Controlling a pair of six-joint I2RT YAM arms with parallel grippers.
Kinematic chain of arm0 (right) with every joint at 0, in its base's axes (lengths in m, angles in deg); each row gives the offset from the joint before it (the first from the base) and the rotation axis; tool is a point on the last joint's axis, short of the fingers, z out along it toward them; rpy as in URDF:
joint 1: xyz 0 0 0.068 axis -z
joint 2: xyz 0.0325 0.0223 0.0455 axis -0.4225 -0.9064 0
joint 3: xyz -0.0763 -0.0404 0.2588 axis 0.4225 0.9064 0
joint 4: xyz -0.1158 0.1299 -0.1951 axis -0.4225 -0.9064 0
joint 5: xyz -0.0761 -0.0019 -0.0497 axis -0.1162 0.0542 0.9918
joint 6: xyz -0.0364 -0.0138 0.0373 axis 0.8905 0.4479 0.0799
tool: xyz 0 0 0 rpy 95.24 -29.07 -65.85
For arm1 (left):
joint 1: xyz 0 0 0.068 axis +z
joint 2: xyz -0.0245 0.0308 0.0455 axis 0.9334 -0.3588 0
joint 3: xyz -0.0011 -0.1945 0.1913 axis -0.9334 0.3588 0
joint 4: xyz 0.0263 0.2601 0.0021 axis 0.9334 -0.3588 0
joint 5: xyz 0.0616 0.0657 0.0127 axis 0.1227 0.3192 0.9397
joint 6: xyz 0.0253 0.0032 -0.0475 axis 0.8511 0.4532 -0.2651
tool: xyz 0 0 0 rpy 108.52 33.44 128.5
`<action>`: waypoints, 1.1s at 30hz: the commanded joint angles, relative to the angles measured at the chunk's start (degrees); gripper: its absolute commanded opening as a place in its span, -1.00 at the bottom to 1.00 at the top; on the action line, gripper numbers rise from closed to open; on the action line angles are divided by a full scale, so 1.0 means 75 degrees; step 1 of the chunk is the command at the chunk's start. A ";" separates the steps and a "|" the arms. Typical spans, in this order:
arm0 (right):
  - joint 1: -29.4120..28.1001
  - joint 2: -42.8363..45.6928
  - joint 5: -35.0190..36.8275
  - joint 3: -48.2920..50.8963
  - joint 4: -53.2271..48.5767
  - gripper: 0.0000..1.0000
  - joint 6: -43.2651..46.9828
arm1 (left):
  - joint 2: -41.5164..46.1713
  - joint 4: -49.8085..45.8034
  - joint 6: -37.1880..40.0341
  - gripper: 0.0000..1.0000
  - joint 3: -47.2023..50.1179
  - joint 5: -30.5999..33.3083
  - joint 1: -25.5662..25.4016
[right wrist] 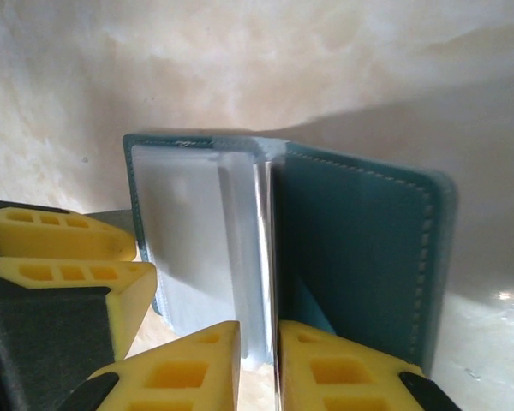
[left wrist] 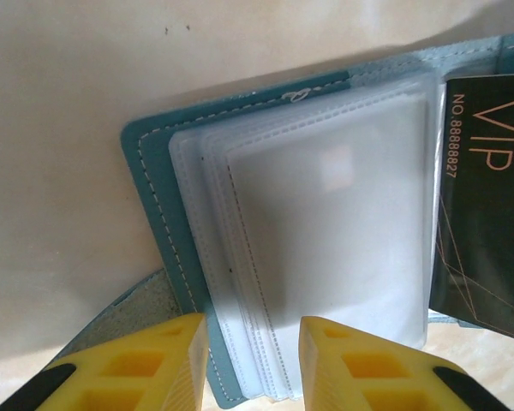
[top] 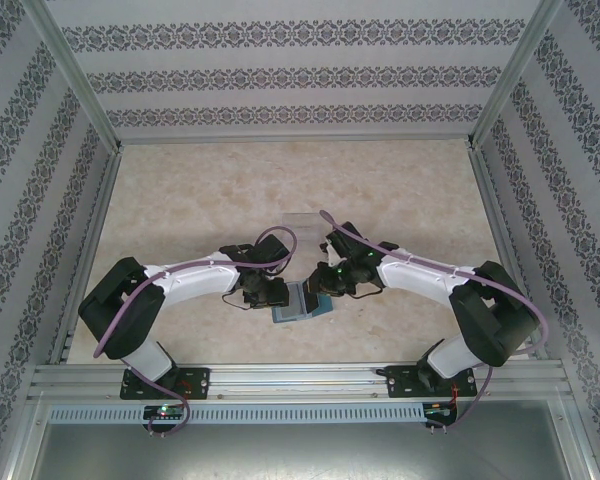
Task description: Take the credit cards out of the card holder
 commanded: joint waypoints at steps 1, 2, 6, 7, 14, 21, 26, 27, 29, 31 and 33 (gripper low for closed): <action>-0.0137 -0.0134 0.0150 -0.0215 -0.0177 -0.61 -0.0161 | 0.0112 -0.0295 0.0159 -0.30 -0.0132 0.0120 -0.0113; -0.0171 -0.0129 0.0208 -0.0224 -0.0220 -0.62 -0.0180 | 0.0112 -0.0302 0.0166 -0.30 -0.0134 0.0105 -0.0111; -0.0205 -0.0110 0.0390 -0.0287 -0.0374 -0.68 -0.0180 | 0.0147 -0.0330 0.0197 -0.30 -0.0142 0.0153 -0.0111; -0.0196 -0.0098 0.0439 -0.0311 -0.0438 -0.69 -0.0181 | 0.0173 -0.0339 0.0179 -0.30 -0.0138 0.0189 -0.0111; -0.0195 0.0065 0.0657 -0.0528 -0.0856 -0.81 -0.0081 | 0.0641 -0.0465 0.0148 -0.30 -0.0164 0.0506 -0.0088; -0.0059 0.0321 0.0998 -0.1100 -0.1659 -0.84 0.0464 | 0.1256 -0.0837 0.0249 -0.29 -0.0202 0.1038 -0.0053; 0.0125 0.0512 0.1053 -0.1503 -0.1803 -0.87 0.1762 | 0.1844 -0.0968 0.0344 -0.21 -0.0004 0.1430 0.0074; 0.0180 0.0486 0.1010 -0.1593 -0.1818 -0.87 0.2053 | 0.1930 -0.1002 0.0357 -0.19 0.0045 0.1494 0.0105; 0.0343 0.0325 0.0914 -0.1883 -0.1920 -0.94 0.2776 | 0.2119 -0.1122 0.0394 -0.18 0.0151 0.1614 0.0186; 0.0502 0.0128 0.0687 -0.2208 -0.2080 -1.00 0.3445 | 0.2293 -0.1225 0.0404 -0.16 0.0217 0.1669 0.0248; 0.0606 -0.0061 0.0464 -0.2562 -0.2299 -1.00 0.4266 | 0.2504 -0.1361 0.0418 -0.14 0.0276 0.1770 0.0287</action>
